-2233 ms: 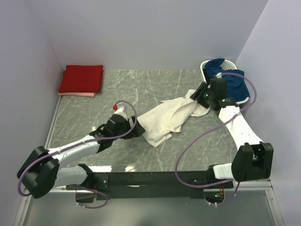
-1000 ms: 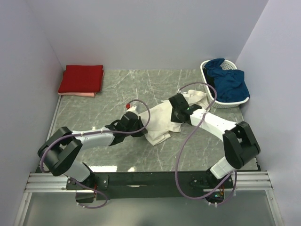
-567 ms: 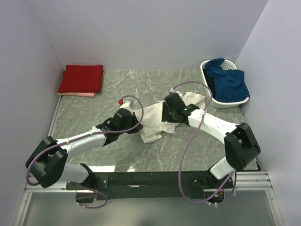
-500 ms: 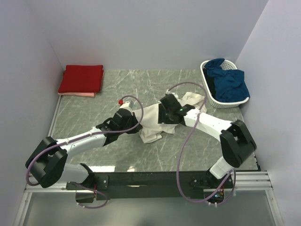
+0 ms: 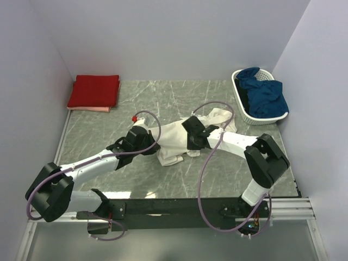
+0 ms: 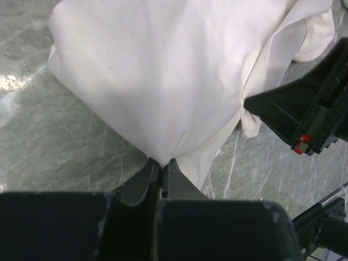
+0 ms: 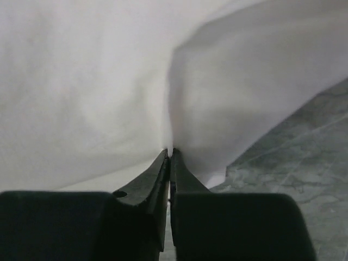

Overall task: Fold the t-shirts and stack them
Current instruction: Flatten the tshirt out

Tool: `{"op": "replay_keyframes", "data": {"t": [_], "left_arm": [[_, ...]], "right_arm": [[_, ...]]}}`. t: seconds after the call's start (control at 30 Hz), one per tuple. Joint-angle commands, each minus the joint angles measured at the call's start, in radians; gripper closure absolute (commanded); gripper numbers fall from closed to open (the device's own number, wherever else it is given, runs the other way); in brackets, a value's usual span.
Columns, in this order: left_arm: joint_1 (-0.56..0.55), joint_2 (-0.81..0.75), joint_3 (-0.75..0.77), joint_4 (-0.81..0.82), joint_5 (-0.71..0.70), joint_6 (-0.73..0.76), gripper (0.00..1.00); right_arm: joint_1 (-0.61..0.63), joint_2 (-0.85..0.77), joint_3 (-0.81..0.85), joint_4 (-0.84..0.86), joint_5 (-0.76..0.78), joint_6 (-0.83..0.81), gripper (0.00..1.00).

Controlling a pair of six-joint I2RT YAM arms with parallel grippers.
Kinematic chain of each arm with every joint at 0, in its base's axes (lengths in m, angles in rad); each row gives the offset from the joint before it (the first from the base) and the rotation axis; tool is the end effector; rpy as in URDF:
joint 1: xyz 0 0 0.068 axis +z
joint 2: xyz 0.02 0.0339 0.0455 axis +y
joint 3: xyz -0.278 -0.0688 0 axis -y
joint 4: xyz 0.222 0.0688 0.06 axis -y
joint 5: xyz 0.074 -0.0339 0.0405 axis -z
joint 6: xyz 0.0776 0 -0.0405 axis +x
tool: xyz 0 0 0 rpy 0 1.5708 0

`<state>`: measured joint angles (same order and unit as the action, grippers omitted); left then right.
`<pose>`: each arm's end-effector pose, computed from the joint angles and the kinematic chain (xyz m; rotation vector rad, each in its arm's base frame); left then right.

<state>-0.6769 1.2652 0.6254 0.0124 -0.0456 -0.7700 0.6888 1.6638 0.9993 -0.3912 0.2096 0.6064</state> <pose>0.2150 -0.1682 0.2053 -0.1339 2.2987 -0.7381 0.2661 0.1982 0.1702 -0.0351 2.6017 0.1951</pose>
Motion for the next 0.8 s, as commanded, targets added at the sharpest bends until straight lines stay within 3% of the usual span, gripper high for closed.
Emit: {"op": "replay_keyframes", "data": {"t": [0.0,0.03,0.17,0.43,0.53,0.63,0.67,0.77], "left_arm": [[0.022,-0.049,0.010,-0.009,0.009,0.026,0.99],[0.025,-0.059,0.014,-0.009,0.007,0.029,0.99],[0.053,-0.107,0.054,-0.092,0.000,0.055,0.99],[0.154,-0.175,0.224,-0.248,-0.013,0.124,0.94],[0.174,-0.126,0.344,-0.276,0.006,0.146,0.86],[0.192,-0.072,0.413,-0.299,0.012,0.161,0.66],[0.197,-0.063,0.419,-0.301,0.026,0.163,0.55],[0.206,-0.047,0.409,-0.293,0.036,0.153,0.43]], "right_arm": [[-0.028,-0.099,-0.016,-0.008,0.051,0.006,0.96],[-0.035,-0.117,-0.016,-0.014,0.051,0.004,1.00],[-0.089,-0.257,-0.013,-0.043,0.025,-0.013,1.00],[-0.319,-0.539,0.076,-0.097,-0.085,-0.059,1.00],[-0.363,-0.595,0.114,-0.110,-0.118,-0.066,1.00],[-0.408,-0.615,0.136,-0.113,-0.142,-0.071,1.00],[-0.419,-0.615,0.137,-0.112,-0.159,-0.071,1.00],[-0.472,-0.608,0.136,-0.106,-0.188,-0.080,1.00]]}}
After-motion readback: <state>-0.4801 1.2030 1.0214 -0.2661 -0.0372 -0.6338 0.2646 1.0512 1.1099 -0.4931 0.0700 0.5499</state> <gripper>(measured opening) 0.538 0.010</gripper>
